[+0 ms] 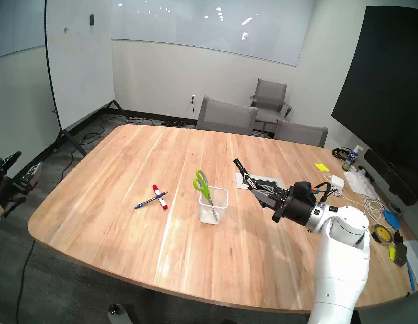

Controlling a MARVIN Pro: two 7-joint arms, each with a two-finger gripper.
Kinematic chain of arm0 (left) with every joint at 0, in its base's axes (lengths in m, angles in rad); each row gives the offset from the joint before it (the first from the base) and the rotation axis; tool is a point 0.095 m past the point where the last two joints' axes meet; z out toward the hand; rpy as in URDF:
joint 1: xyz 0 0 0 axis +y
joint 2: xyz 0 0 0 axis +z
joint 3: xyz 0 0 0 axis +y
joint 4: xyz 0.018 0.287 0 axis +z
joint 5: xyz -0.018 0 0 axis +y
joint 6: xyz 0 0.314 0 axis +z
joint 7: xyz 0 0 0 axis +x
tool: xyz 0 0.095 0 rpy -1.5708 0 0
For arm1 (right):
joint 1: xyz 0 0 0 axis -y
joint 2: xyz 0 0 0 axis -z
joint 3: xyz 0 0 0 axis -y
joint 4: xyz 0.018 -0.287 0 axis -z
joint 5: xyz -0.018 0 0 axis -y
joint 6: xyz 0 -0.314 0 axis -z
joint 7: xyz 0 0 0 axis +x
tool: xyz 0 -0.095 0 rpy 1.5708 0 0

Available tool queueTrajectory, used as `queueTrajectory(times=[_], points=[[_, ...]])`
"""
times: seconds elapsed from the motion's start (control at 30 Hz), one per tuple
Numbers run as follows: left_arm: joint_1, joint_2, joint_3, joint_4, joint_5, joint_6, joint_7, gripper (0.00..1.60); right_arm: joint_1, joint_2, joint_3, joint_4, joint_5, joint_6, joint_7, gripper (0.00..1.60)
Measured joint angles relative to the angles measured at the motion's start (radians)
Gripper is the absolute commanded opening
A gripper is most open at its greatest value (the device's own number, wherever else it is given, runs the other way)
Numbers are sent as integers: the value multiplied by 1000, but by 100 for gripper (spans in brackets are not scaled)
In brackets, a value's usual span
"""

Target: Place the pen, the marker, and the scissors into the pen holder

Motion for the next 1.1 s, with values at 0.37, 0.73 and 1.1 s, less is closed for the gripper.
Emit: queueTrajectory(times=[0.37,0.73,1.1], points=[[0,0,0,0,0,0,0,160,1,-15,10,-16,6,13,-1,0],[0,0,0,0,0,0,0,160,1,-23,15,-19,5,15,9,0],[0,0,0,0,0,0,0,160,3,-28,19,-19,3,11,16,0]])
